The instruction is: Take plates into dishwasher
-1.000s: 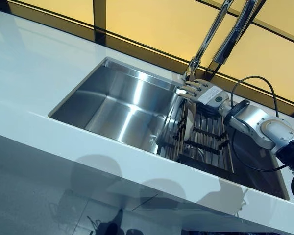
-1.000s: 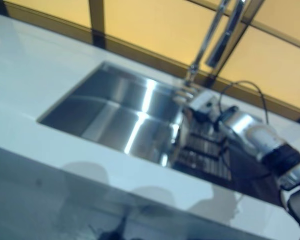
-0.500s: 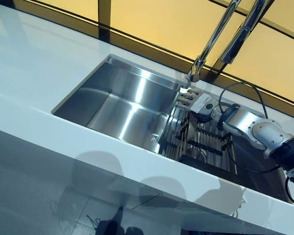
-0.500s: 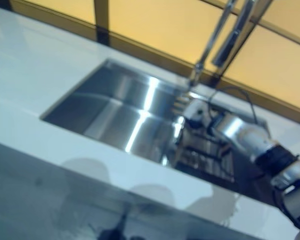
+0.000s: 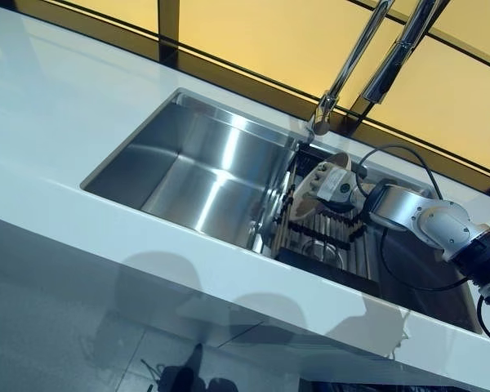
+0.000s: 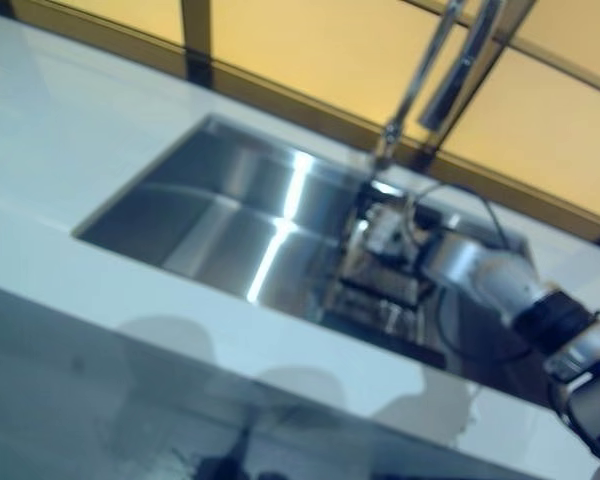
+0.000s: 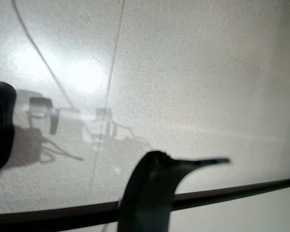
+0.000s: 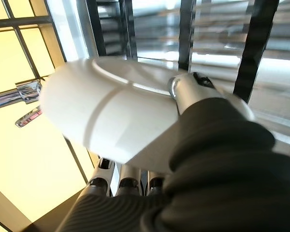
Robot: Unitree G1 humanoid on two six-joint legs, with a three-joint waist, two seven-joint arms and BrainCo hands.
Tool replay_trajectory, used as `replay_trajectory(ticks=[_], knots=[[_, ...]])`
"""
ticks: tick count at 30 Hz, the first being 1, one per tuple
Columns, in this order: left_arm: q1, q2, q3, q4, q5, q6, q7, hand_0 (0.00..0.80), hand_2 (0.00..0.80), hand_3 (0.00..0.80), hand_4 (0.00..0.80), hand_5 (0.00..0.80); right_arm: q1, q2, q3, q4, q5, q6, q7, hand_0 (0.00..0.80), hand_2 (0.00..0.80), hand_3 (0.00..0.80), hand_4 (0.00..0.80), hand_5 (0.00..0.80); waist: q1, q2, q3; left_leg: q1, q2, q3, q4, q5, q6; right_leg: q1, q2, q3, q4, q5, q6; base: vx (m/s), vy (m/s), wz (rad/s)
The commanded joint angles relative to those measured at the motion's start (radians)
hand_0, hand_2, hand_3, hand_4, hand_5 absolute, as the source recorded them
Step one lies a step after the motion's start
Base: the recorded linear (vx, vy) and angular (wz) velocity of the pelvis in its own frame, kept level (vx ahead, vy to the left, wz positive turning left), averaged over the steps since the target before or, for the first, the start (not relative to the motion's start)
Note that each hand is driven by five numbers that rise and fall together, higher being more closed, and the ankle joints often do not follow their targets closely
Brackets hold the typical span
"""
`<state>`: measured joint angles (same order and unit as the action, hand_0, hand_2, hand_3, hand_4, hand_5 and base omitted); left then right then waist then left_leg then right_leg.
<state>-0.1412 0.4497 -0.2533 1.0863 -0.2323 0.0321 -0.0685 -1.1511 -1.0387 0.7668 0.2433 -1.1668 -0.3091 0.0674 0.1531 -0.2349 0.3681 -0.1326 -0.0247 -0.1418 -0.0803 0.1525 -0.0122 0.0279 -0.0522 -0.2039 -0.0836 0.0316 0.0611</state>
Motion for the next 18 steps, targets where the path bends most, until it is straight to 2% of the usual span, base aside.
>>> replay_trajectory(ticks=[1, 18], knots=[[0.017, -0.004, 0.002, -0.012, -0.026, -0.013, 0.004, 0.0, 0.0, 0.0, 0.0, 0.0, -0.062, -0.022, 0.017, -0.02, -0.012, 0.012, 0.013, 0.8, 0.8, 0.8, 0.8, 0.8, 0.014, 0.014, -0.031, 0.075, 0.013, 0.055, -0.007, -0.138, 0.04, -0.072, -0.036, -0.007, 0.056, 0.047, 0.084, 0.0, 0.0, 0.0], [0.029, -0.013, 0.007, 0.003, -0.024, -0.008, 0.001, 0.0, 0.0, 0.0, 0.0, 0.0, -0.032, -0.055, 0.002, 0.016, -0.028, -0.009, 0.056, 0.8, 0.8, 0.8, 0.8, 0.8, -0.017, 0.014, -0.074, 0.11, 0.02, 0.08, -0.007, -0.154, 0.042, -0.047, -0.029, 0.021, 0.048, 0.047, 0.082, -0.003, 0.003, -0.01]])
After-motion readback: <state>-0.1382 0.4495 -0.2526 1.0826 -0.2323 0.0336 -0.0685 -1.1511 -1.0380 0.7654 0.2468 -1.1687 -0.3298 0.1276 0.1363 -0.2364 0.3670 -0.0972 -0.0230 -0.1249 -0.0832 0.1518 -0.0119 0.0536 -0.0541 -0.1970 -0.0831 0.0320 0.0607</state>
